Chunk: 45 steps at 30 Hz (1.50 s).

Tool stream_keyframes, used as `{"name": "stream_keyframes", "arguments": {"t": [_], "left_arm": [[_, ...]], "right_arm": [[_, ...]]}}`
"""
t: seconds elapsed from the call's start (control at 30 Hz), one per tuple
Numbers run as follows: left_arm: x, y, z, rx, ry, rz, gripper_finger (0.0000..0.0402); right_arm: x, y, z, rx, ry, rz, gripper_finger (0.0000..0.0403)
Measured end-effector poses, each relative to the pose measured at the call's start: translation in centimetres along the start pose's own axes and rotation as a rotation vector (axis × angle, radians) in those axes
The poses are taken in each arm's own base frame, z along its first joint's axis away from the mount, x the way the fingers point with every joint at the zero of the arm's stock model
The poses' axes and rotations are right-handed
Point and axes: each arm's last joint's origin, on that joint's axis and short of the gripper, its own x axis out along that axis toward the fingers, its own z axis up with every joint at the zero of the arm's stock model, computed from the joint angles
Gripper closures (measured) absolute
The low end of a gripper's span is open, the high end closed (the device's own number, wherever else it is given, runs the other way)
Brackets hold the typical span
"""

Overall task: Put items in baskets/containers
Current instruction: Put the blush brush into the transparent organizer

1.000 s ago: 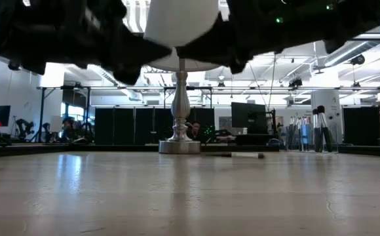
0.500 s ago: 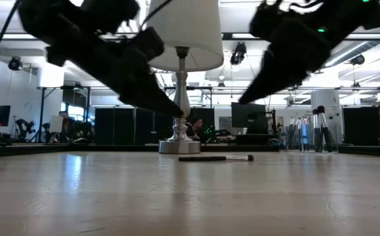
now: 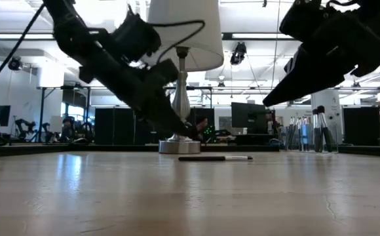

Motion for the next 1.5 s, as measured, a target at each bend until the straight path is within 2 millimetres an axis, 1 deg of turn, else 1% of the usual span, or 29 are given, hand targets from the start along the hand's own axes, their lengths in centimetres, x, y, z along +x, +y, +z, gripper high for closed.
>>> {"name": "stream_keyframes", "arguments": {"t": [0.1,0.27,0.4,0.63,0.73,0.83,0.93,1.03,1.13,1.23,1.3,1.5], "left_arm": [[1.1,0.0,-0.5,0.024,0.032,-0.015,0.0348],[3.0,0.3,-1.4,0.046,0.092,0.016,0.0348],[3.9,0.3,-1.3,0.054,0.092,0.017,0.0348],[4.2,0.5,-1.8,0.095,0.141,0.004,0.0350],[4.3,0.5,-2.4,0.105,0.200,-0.001,0.0366],[4.5,0.5,-3.5,0.106,0.272,0.003,0.0389],[4.5,0.4,-4.0,0.101,0.297,0.004,0.0391],[3.9,0.2,-4.1,0.106,0.289,0.001,0.0394],[2.6,0.1,-3.8,0.087,0.243,-0.005,0.0395],[1.0,0.1,-4.0,0.058,0.191,-0.010,0.0395],[-0.1,0.2,-4.5,0.035,0.176,-0.013,0.0395],[-3.2,0.3,-6.2,-0.026,0.074,-0.029,0.0396]], "right_arm": [[0.0,0.0,-0.2,0.002,-0.006,0.004,0.0394],[0.0,0.1,-0.1,0.008,-0.023,0.013,0.0394],[0.0,0.1,-0.2,0.007,-0.022,0.015,0.0394],[-0.1,0.0,-0.5,0.006,-0.020,0.016,0.0394],[-0.1,0.1,-0.6,0.003,-0.018,0.019,0.0394],[-0.1,0.0,-0.7,0.001,-0.017,0.018,0.0394],[-0.1,-0.1,-0.9,-0.005,-0.013,0.012,0.0394],[-0.1,-0.2,-1.3,-0.014,-0.015,-0.016,0.0394],[-0.1,-0.5,-1.9,-0.021,-0.011,-0.043,0.0394],[-0.2,-0.9,-2.6,0.001,-0.034,-0.065,0.0394],[-0.2,-1.1,-3.1,0.027,-0.073,-0.066,0.0394],[0.2,-1.6,-4.5,0.163,-0.272,0.014,0.0394]]}}
